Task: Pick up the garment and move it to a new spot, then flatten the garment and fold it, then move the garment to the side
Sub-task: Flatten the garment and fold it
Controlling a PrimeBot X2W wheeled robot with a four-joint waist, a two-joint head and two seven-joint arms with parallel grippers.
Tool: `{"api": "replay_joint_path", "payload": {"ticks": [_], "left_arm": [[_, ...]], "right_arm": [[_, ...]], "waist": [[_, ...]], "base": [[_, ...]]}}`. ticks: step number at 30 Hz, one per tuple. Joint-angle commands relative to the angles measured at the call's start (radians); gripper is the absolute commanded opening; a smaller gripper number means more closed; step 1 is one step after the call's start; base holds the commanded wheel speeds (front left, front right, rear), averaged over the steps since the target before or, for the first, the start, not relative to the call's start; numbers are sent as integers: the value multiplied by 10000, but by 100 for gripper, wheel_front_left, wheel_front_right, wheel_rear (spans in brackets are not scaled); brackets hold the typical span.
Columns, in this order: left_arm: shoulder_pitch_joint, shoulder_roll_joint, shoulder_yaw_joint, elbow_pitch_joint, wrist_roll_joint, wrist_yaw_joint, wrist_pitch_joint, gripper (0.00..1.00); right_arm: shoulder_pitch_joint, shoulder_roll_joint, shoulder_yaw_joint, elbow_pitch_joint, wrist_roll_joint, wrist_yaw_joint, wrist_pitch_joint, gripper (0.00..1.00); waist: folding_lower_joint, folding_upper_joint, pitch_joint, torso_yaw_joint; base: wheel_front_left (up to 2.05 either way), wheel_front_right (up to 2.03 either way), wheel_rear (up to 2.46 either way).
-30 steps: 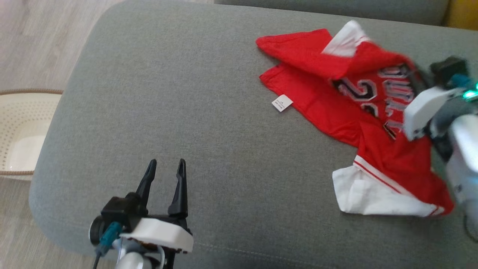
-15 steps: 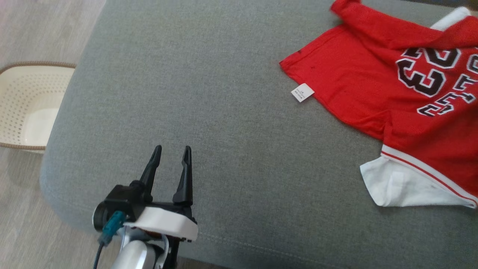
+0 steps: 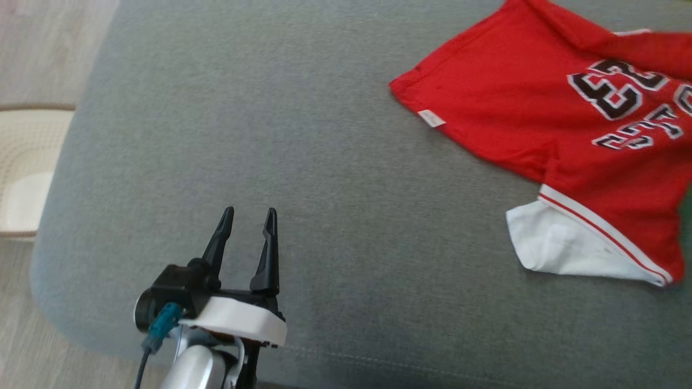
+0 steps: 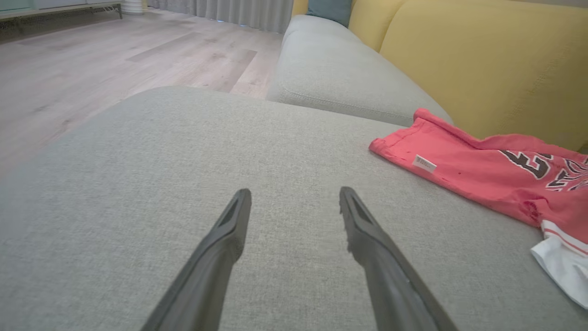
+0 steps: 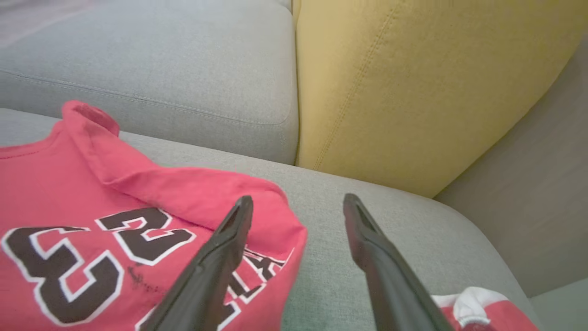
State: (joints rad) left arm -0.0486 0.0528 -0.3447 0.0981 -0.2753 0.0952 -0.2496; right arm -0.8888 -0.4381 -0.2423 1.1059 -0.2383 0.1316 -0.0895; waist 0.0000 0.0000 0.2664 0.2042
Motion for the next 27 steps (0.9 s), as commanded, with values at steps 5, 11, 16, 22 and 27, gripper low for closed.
{"api": "replay_joint_path", "payload": {"ticks": [5,11,16,22,27], "left_arm": [[-205,-26,296,-251,115,-48,-122,100],[74,-26,355,-200,115,-6,-122,100],[279,-26,353,-202,98,13,-122,100],[447,-26,396,-244,121,4,-122,100],[399,-26,382,-264,173,-51,-122,100]], "right_arm": [[77,598,463,-487,-7,-9,-897,100],[880,1688,2595,-503,1101,-9,-1473,100],[2343,2033,5170,-1367,2911,-9,-1576,100],[4188,740,8052,-3975,5505,-9,-370,100],[4702,-635,8917,-5836,6626,-9,684,100]], "waist": [[0,0,-293,-532],[0,0,-787,-981],[0,0,-1188,-1321],[0,0,-1329,-1638],[0,0,-1193,-1725]], "base": [[0,0,0],[0,0,0],[0,0,0],[0,0,0],[0,0,0]]}}
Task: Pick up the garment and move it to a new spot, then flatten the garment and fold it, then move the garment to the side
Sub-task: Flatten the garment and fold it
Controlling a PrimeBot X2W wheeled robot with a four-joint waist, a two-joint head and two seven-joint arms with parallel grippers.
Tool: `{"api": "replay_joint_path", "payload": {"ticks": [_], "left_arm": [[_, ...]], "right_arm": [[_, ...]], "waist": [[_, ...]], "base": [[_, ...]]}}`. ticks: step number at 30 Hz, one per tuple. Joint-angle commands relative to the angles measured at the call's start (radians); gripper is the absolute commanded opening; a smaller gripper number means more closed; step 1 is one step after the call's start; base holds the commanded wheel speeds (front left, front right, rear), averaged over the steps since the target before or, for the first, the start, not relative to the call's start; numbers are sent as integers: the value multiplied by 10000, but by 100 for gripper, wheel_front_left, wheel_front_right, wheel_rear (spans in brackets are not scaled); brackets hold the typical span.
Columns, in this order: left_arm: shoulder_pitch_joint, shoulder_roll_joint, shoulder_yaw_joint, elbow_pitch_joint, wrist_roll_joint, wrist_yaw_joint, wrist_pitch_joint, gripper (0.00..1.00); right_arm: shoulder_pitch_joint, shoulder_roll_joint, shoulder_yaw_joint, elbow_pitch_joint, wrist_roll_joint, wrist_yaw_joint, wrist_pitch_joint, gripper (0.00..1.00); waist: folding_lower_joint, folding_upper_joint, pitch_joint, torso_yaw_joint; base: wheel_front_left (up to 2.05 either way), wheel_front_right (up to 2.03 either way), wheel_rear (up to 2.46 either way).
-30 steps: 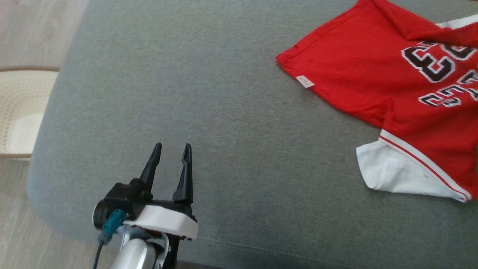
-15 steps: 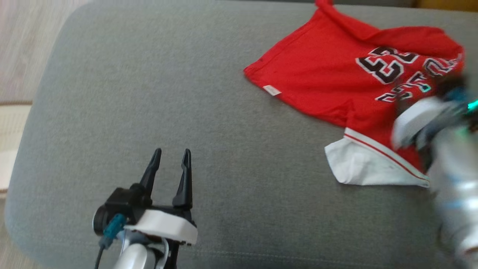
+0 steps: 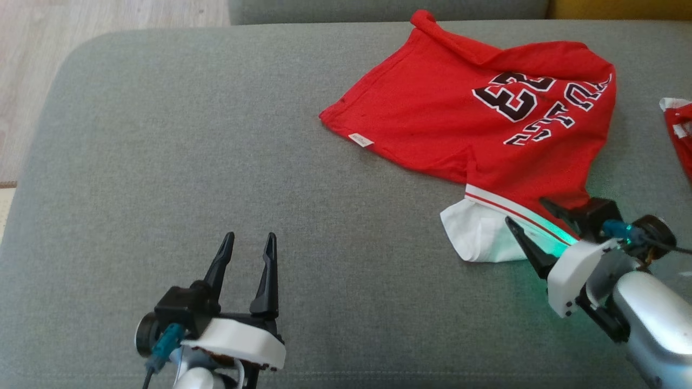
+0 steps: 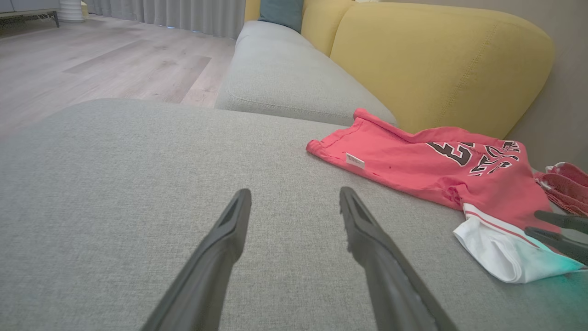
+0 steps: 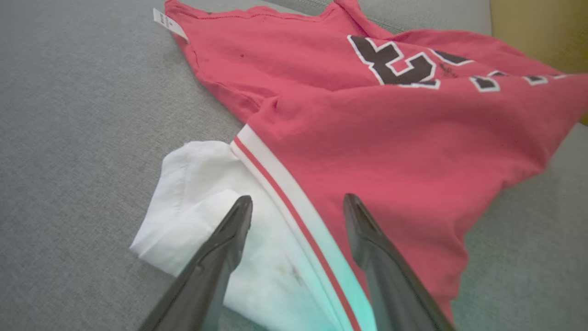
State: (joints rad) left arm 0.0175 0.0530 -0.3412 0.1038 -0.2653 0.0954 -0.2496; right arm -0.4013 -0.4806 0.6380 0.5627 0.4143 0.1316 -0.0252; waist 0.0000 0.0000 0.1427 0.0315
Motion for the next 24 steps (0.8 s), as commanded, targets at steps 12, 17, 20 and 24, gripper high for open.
{"api": "replay_joint_path", "payload": {"ticks": [12,17,20,24], "left_arm": [[-437,-28,403,-294,67,-81,-122,100],[-564,-28,384,-244,61,-114,-122,100],[-577,-28,423,-228,70,-116,-122,100],[-593,-28,456,-221,86,-124,-122,100]], "right_arm": [[31,-1062,971,-1646,805,-9,1241,100],[-96,-857,1272,-1187,1038,-9,1507,93],[-164,-789,1407,-975,1157,-9,1518,71],[-265,-698,1443,-760,1192,-9,1216,35]], "waist": [[0,0,322,157],[0,0,398,165],[0,0,420,160],[0,0,421,141]], "base": [[0,0,0],[0,0,0],[0,0,0],[0,0,0]]}}
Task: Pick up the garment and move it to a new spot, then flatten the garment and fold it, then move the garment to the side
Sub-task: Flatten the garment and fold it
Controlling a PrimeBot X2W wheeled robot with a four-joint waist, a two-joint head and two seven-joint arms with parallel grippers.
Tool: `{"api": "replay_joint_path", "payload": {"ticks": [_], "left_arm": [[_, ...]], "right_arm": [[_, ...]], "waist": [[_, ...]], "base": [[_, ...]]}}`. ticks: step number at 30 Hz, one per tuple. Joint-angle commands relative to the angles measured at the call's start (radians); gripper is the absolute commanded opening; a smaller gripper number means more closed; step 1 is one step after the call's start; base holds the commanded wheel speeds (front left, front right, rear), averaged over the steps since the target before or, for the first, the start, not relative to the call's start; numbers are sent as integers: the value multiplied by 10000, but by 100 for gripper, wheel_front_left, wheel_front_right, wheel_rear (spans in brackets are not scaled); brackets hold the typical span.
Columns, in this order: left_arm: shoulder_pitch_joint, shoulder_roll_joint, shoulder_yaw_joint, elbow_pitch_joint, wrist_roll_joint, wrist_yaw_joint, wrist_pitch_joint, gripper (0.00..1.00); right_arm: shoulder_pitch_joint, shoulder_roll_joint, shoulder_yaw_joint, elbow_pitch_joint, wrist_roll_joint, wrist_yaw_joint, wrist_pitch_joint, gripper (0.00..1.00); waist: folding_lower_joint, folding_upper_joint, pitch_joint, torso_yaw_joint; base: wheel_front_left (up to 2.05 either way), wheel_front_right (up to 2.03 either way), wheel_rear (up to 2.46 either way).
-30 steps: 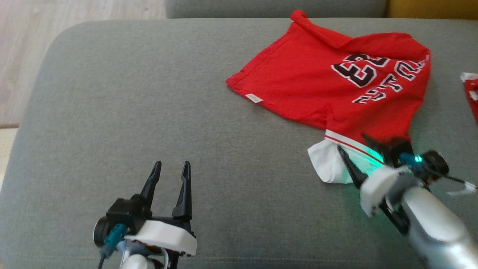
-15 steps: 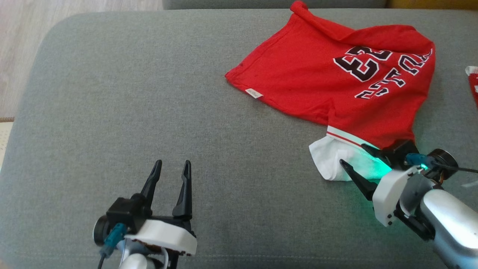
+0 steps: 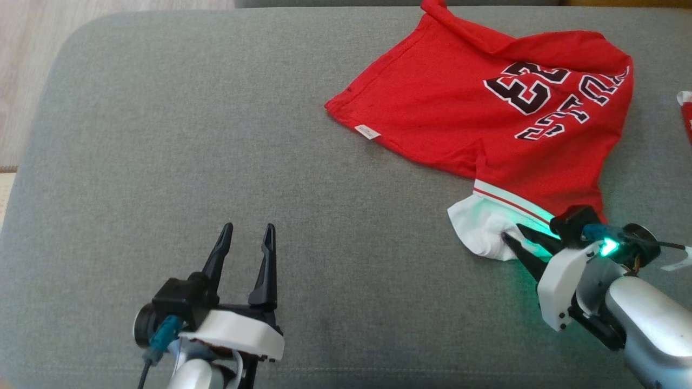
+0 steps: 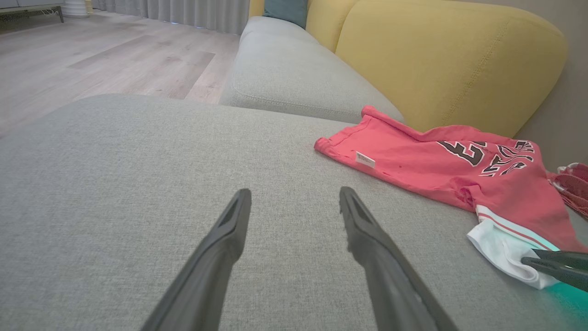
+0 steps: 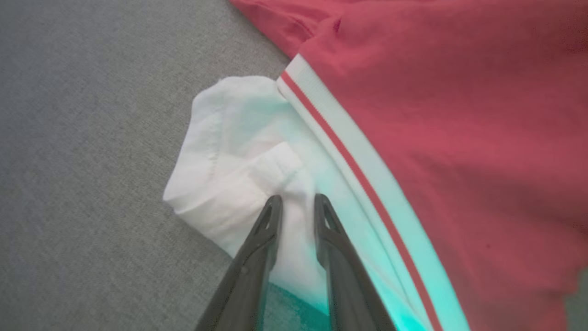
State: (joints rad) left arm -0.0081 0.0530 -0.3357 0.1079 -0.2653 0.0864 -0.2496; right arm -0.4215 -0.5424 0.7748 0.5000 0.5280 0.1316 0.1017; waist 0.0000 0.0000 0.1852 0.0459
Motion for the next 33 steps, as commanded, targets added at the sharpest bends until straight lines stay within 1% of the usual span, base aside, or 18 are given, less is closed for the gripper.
{"api": "replay_joint_path", "payload": {"ticks": [1,3,11,16,21,23,26,27,28,29,30,31,33], "left_arm": [[-335,-28,415,-265,90,-32,-122,100],[-316,-28,444,-278,94,-22,-122,100],[-196,-28,543,-393,84,30,-122,100],[-165,-28,603,-436,113,25,-122,100],[-141,-28,679,-462,159,-3,-122,100],[-159,-28,679,-456,182,-30,-122,100],[-171,-28,687,-453,202,-39,-122,100],[-170,-28,695,-452,206,-40,-122,100],[-170,-28,695,-452,206,-40,-122,100],[-171,-28,702,-448,210,-43,-122,100],[-173,-28,706,-443,213,-47,-122,100],[-178,-28,703,-435,214,-52,-122,100],[-200,-28,679,-422,213,-68,-122,100]], "right_arm": [[-73,-65,71,-133,28,-9,-161,27],[-45,-74,57,-216,-38,-9,-370,22],[691,-260,-165,-1175,-695,-9,-898,15],[1674,-70,-896,-1775,-1329,-9,-1095,15],[2739,260,-1590,-2289,-1774,-9,-925,16],[3006,355,-1791,-2436,-1880,-9,-852,16],[3259,499,-2153,-2685,-2053,-9,-804,18],[3303,531,-2283,-2775,-2120,-9,-810,25],[3303,531,-2283,-2775,-2120,-9,-810,25],[3320,567,-2414,-2877,-2199,-9,-833,40],[3321,614,-2546,-2982,-2278,-9,-850,66],[3301,656,-2651,-3083,-2361,-9,-857,98],[3205,717,-2774,-3238,-2490,-9,-801,100]], "waist": [[0,0,-9,-19],[0,0,-22,-65],[0,0,-42,-440],[0,0,-39,-672],[0,0,-24,-895],[0,0,-25,-961],[0,0,-39,-1040],[0,0,-43,-1059],[0,0,-43,-1059],[0,0,-47,-1073],[0,0,-50,-1083],[0,0,-55,-1081],[0,0,-55,-1052]], "base": [[0,0,0],[0,0,0],[0,0,0],[0,0,0],[0,0,0],[0,0,0],[0,0,0],[0,0,0],[0,0,0],[0,0,0],[0,0,0],[0,0,0],[0,0,0]]}}
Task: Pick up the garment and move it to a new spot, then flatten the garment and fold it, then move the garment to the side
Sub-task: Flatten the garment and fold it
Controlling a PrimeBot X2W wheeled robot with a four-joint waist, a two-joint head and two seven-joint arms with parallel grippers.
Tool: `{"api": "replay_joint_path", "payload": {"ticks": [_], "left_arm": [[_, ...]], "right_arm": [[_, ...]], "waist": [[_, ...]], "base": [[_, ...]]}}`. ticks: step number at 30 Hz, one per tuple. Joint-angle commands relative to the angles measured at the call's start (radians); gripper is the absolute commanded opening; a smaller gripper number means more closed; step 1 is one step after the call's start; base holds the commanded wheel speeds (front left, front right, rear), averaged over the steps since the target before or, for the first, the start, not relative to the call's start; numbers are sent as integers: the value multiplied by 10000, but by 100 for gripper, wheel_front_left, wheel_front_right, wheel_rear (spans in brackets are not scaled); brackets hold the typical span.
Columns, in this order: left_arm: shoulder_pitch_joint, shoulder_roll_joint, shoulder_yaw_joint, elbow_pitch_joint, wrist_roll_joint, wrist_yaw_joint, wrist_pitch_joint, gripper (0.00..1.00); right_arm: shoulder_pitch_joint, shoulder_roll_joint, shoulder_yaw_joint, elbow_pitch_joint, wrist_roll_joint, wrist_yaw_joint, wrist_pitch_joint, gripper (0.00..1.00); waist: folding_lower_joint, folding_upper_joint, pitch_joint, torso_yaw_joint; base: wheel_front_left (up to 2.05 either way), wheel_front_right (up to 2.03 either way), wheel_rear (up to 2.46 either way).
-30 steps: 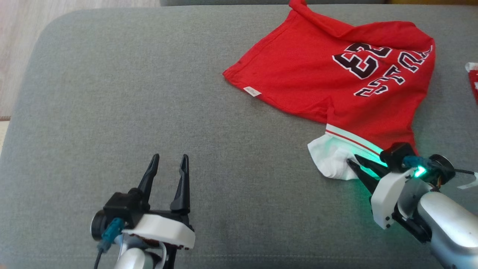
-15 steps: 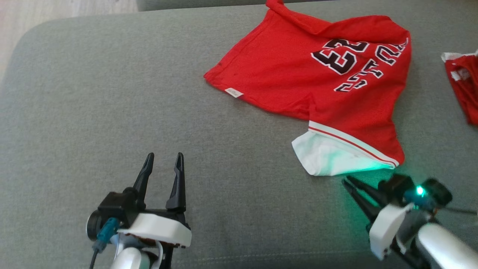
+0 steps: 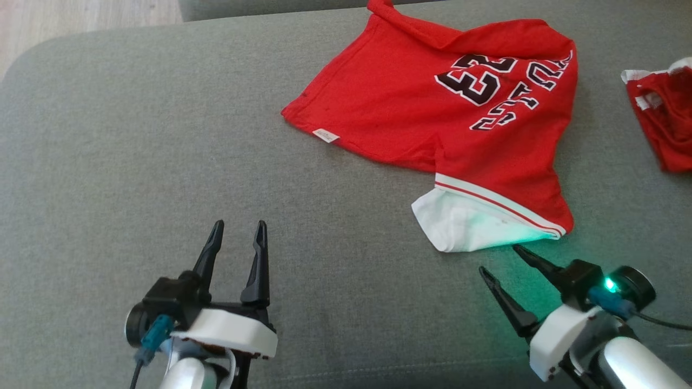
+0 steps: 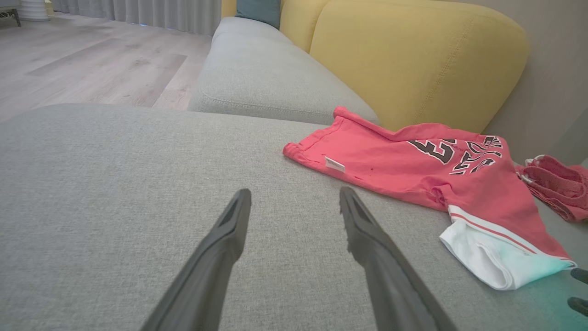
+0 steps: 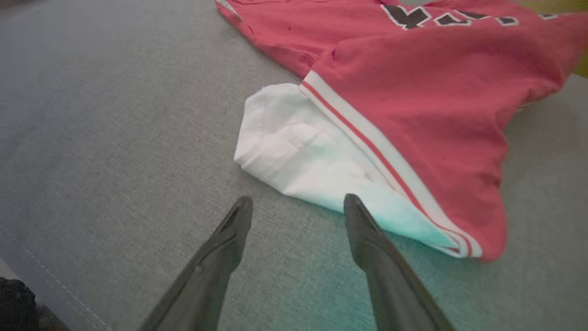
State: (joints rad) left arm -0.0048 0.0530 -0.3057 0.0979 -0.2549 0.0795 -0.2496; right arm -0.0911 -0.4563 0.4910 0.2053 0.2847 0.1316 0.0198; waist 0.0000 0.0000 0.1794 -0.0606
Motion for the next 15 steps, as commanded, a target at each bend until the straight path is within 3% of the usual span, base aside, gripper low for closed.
{"api": "replay_joint_path", "payload": {"ticks": [1,7,15], "left_arm": [[-250,-28,360,-317,108,-9,-122,100],[-408,-28,275,-303,79,-17,-122,100],[-583,-28,150,-308,4,18,-122,100]], "right_arm": [[-186,-135,46,-348,-125,-9,62,100],[-989,-220,265,-104,-208,-9,349,100],[-2213,-548,807,1556,284,-9,698,100]], "waist": [[0,0,8,44],[0,0,155,417],[0,0,510,1055]], "base": [[0,0,0],[0,0,0],[0,0,0]]}}
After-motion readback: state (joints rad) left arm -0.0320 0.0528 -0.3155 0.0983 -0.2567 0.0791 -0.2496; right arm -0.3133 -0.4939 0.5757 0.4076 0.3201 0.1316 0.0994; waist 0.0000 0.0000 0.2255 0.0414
